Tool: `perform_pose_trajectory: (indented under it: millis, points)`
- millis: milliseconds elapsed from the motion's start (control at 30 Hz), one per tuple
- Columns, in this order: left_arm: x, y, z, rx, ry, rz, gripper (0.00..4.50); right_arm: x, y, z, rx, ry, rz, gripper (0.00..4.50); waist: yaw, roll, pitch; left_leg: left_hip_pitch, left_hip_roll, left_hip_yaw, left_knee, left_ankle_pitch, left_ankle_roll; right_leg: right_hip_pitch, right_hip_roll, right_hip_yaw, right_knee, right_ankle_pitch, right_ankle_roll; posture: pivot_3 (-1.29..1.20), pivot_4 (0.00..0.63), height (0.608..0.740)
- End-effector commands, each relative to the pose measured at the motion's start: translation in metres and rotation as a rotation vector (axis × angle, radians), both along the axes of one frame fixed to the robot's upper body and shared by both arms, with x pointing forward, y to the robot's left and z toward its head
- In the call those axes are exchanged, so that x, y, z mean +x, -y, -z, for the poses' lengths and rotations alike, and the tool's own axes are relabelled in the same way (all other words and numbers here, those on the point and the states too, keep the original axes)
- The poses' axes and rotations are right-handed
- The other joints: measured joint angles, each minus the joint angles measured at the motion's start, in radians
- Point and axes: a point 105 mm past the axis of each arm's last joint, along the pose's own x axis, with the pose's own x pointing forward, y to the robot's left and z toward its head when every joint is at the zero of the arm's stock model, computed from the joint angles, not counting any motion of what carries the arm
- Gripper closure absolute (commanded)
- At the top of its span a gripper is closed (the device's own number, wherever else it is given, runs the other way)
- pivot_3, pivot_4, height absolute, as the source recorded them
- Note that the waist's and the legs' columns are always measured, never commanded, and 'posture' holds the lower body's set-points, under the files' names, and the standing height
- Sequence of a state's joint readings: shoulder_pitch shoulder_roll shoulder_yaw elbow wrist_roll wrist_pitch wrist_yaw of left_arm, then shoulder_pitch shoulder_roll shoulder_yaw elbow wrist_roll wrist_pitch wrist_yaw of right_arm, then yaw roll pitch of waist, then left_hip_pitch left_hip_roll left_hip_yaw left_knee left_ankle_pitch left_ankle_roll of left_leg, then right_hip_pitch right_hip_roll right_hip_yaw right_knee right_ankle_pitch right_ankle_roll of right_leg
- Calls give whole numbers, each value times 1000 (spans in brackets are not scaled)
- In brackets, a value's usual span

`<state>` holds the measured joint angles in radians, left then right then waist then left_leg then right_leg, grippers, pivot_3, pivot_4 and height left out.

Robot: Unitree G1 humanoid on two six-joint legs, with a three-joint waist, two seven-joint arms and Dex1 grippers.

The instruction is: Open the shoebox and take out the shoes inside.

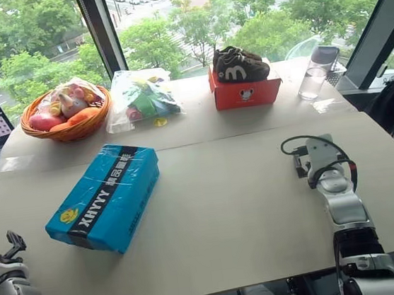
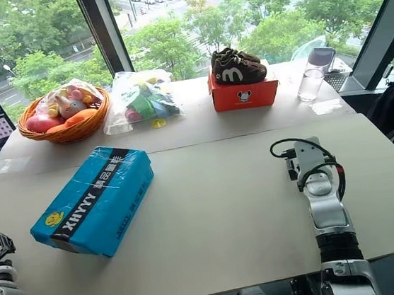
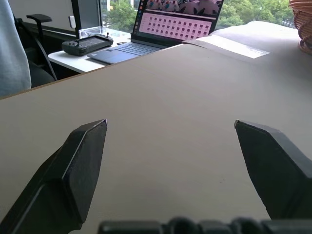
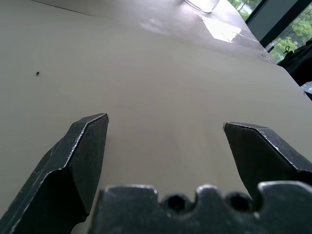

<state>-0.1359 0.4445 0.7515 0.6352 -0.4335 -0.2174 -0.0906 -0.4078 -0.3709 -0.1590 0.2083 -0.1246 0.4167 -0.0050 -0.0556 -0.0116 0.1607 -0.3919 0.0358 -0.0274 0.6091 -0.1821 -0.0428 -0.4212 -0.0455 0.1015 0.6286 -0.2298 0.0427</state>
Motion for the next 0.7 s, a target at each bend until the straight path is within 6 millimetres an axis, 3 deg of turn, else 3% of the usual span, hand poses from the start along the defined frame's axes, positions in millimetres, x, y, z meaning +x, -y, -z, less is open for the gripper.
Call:
perform_pose_trajectory:
  millis: [33, 133, 233, 333, 433, 533, 667, 700]
  points:
    - [9, 15, 17, -45, -42, 53, 17, -1, 3, -8, 0, 38, 9, 0, 1, 0, 0, 0, 0, 0, 0, 0, 0, 0, 0, 0, 0, 0, 0, 0, 150, 740]
    - [18, 17, 5, -19, -23, 87, 17, -4, 7, -11, -13, 45, 14, 0, 8, -1, 0, 0, 0, 0, 0, 0, 0, 0, 0, 0, 0, 0, 0, 0, 150, 740]
    - [34, 22, -17, 48, -23, 233, 17, -5, 2, -23, -22, 63, -53, 0, 14, -3, 1, -1, 0, -1, 1, 0, 0, 0, 0, 0, 0, 0, 0, 0, 150, 740]
    - [51, 52, -49, 192, -82, 614, 17, -8, -38, -31, 90, 17, -346, 0, 9, -9, 5, -4, 0, -1, 1, 0, 0, -2, 1, -1, 0, 0, 0, 0, 150, 740]
    - [51, 61, -73, 254, -140, 829, 17, -29, -83, -34, 187, -104, -672, 0, -7, -19, 7, -8, 2, -2, 2, 0, 0, -5, 2, -1, 0, -1, -3, 0, 150, 740]
    - [50, 67, -94, 298, -194, 963, 17, -49, -118, -40, 225, -196, -886, 0, -23, -24, 9, -10, 4, -2, 0, 0, 0, -7, 3, -3, -1, -1, -3, 0, 150, 740]
    - [51, 74, -106, 336, -230, 1098, 0, -69, -179, -54, 269, -231, -1135, 1009, -28, -24, 9, -13, 5, -2, -1, -1, 0, -13, 3, -4, 0, -2, -4, 0, 150, 740]
    - [53, 78, -106, 337, -244, 1134, 267, -70, -198, -52, 294, -246, -1177, 1436, -29, -24, 9, -15, 6, -1, -1, -1, 0, -15, 4, -4, 1, -2, -5, 0, 150, 740]
